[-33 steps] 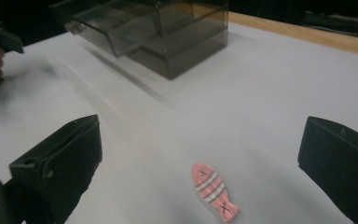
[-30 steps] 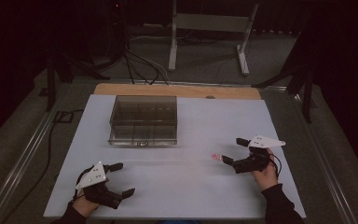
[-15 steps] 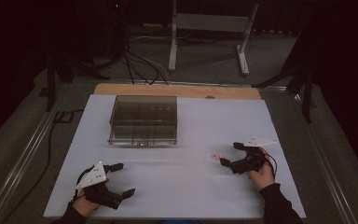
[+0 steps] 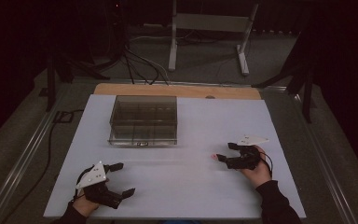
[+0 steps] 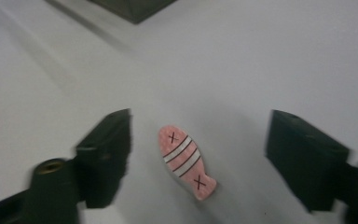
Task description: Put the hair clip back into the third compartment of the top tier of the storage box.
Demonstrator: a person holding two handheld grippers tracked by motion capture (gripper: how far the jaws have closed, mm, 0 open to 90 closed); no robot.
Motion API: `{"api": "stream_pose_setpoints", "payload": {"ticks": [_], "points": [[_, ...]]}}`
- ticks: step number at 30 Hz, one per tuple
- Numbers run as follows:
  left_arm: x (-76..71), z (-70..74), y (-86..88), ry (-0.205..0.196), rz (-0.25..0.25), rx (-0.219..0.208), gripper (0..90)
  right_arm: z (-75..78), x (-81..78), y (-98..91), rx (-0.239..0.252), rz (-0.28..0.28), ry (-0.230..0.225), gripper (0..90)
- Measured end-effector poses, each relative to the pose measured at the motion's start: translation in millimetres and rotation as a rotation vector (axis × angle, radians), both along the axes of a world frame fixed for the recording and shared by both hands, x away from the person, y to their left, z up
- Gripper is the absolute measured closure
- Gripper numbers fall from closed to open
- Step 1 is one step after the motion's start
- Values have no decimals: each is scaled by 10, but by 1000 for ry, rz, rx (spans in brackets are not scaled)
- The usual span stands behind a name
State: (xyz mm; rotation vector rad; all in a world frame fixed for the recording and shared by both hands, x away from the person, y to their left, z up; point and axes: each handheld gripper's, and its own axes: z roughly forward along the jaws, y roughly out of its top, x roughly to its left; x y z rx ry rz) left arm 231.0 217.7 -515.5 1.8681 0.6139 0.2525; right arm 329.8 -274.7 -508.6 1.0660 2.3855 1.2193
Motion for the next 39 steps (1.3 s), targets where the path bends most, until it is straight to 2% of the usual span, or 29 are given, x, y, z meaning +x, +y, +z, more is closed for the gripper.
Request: {"api": "stream_pose_setpoints", "payload": {"ticks": [2,6,9,14,15,18,20,26,29,33,39], "points": [[-5,0,-2,-3,-1,4,5,-27,27,14,-12,12,24,341],[-6,3,4,-1,-1,1,5,-56,54,32,-27,26,39,390],[-6,4,5,-2,0,2,5,-69,87,57,-38,41,51,477],[-11,0,-2,-2,-1,7,5,-84,125,71,-42,54,66,526],[-7,1,-3,-2,-2,4,5,-100,135,79,-60,61,68,558],[-7,-3,-1,0,0,2,5,-116,140,85,-68,63,76,570],[-9,-1,0,-2,-1,7,5,-135,142,101,-91,72,78,610],[-1,0,6,0,-2,-2,5,-138,144,147,-97,109,92,685],[-6,-5,1,2,-1,0,5,-132,132,186,-118,114,83,699],[0,-7,-1,5,-1,-2,5,-98,122,159,-111,114,76,770],[-2,-7,-1,4,-1,0,5,-80,81,186,-123,129,64,795]]}}
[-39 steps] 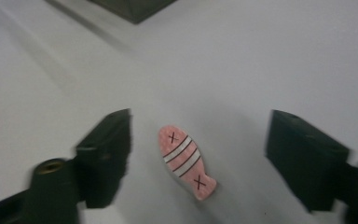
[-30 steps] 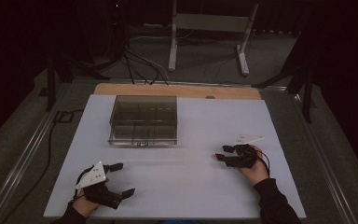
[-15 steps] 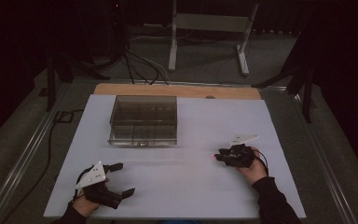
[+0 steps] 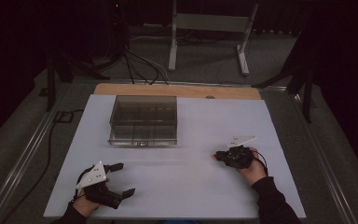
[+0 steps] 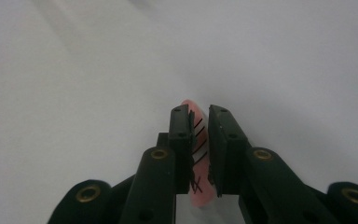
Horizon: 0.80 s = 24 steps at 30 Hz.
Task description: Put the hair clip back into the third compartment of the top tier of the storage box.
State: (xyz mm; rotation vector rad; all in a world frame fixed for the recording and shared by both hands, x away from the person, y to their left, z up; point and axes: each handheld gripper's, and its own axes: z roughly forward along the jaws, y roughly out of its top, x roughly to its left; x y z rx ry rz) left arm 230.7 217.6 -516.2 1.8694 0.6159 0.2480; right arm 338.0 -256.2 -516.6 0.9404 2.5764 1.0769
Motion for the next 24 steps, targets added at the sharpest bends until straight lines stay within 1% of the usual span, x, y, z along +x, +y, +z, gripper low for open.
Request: {"api": "stream_pose_setpoints", "payload": {"ticks": [3,4,6,8,9,11,13,15,20,23,24], "points": [[-6,0,-3,-2,-4,5,5,-1,-6,16,-4,6,-2,797],[-3,5,-9,-6,-6,3,5,15,-12,21,-6,10,-5,821],[-5,2,-8,-3,-6,5,5,34,-27,31,-2,16,-8,839],[-7,1,-6,-6,-7,11,5,49,-45,49,-3,26,-7,839],[-7,1,-6,-6,-7,11,5,52,-51,57,-3,31,-6,836],[-3,6,4,-4,-2,1,5,50,-64,82,-8,41,-8,799],[-8,6,3,-6,-3,6,5,35,-67,100,-10,46,-3,778],[-3,6,1,-6,-3,4,5,17,-68,117,-27,48,0,778],[-9,8,-3,-8,-7,8,5,-12,-72,120,-51,43,11,796],[-5,8,2,-4,-4,2,5,-21,-76,117,-50,40,10,801],[-10,6,4,-6,-4,8,5,-24,-74,115,-50,36,7,811]]}}
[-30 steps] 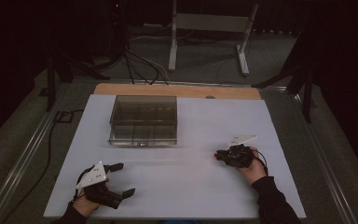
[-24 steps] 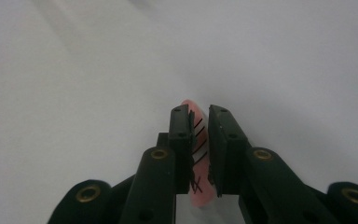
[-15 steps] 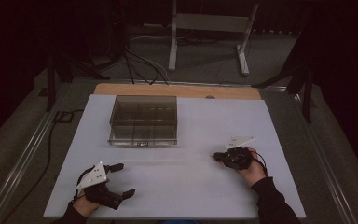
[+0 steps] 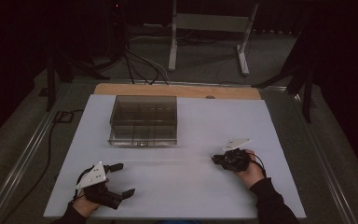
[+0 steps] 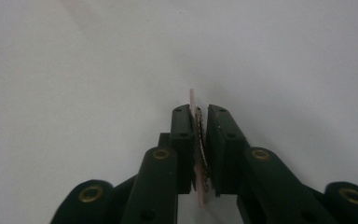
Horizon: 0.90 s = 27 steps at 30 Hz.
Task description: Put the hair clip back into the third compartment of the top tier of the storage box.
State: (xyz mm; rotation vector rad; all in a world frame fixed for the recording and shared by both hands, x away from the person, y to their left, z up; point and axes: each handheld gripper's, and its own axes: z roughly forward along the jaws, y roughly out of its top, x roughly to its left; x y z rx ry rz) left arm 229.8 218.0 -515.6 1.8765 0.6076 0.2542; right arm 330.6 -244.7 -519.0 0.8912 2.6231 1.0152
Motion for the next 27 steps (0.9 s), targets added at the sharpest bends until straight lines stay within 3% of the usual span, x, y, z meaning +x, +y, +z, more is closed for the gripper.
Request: {"api": "stream_pose_setpoints", "payload": {"ticks": [20,27], "points": [[6,0,-3,1,1,-4,5,61,31,-60,37,-19,39,851],[9,-2,2,3,3,-7,5,92,19,-60,28,-28,38,852]]}}
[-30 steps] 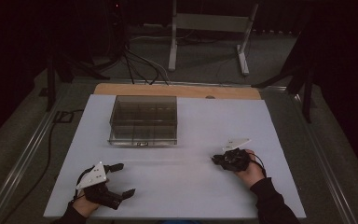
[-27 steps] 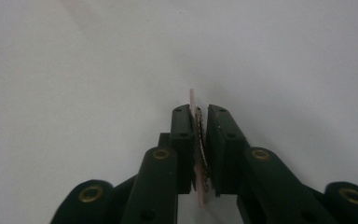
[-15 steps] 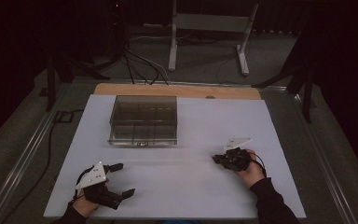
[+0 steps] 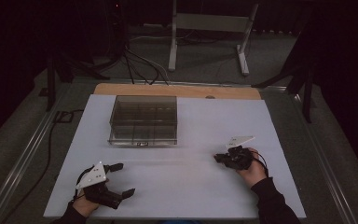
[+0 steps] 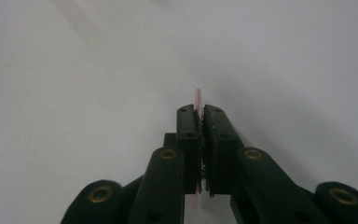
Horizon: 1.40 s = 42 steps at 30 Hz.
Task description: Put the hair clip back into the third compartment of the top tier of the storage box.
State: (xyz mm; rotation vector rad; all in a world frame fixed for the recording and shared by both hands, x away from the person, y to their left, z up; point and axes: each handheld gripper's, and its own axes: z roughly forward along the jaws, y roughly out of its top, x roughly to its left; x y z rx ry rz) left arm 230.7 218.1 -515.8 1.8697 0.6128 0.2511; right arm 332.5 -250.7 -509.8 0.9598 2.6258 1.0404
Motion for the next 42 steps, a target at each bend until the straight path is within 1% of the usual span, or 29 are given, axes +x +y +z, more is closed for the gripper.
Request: {"api": "stream_pose_setpoints", "payload": {"ticks": [3,5,8,11,13,15,22,23,26,28,42], "points": [[-9,-2,-3,-3,-3,9,5,29,-21,18,0,6,-6,852],[-6,-3,-1,1,-1,2,5,44,-32,29,0,8,-11,852],[-9,-6,0,0,-1,7,5,53,-33,35,5,13,-4,852],[-6,-1,1,2,-1,-2,5,73,-47,45,10,21,3,853],[-9,-6,-1,2,-1,5,5,83,-56,48,19,24,5,852],[-4,-8,0,3,-2,5,5,99,-64,53,17,30,1,853],[-2,-7,3,2,0,4,5,154,-80,64,28,30,-4,854],[-3,-9,6,7,-1,1,5,163,-86,67,33,30,0,854],[-9,-6,2,3,-2,6,5,186,-96,78,29,34,1,854],[-8,-6,1,4,-1,2,5,206,-103,82,38,34,-1,854],[-10,-6,1,2,1,7,5,299,-114,142,38,44,-4,853]]}}
